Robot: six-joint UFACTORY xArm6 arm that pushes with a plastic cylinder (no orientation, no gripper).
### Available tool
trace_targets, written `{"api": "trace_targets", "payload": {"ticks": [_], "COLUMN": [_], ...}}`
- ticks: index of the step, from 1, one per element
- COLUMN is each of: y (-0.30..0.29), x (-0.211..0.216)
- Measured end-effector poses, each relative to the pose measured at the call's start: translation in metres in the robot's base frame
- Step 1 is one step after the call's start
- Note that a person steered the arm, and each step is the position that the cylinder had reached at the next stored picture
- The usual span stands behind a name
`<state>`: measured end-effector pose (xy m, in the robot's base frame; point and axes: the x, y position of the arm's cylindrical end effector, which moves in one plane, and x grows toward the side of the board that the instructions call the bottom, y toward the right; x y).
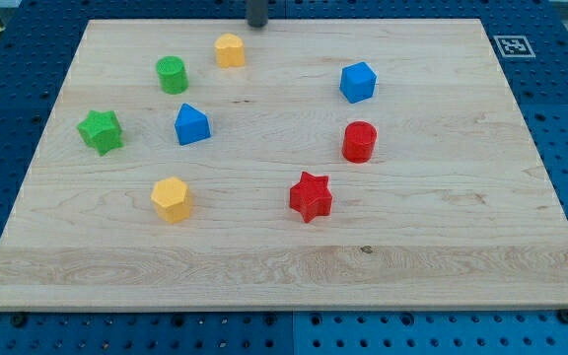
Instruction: Push the yellow heart towards the top right of the blue triangle
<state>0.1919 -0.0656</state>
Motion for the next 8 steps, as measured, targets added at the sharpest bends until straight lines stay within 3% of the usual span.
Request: {"api": "trace_targets", "payload": {"ticks": [1, 6, 8], "y": [-0.042, -0.060, -0.059], "x": [0.000, 0.004, 0.035]}}
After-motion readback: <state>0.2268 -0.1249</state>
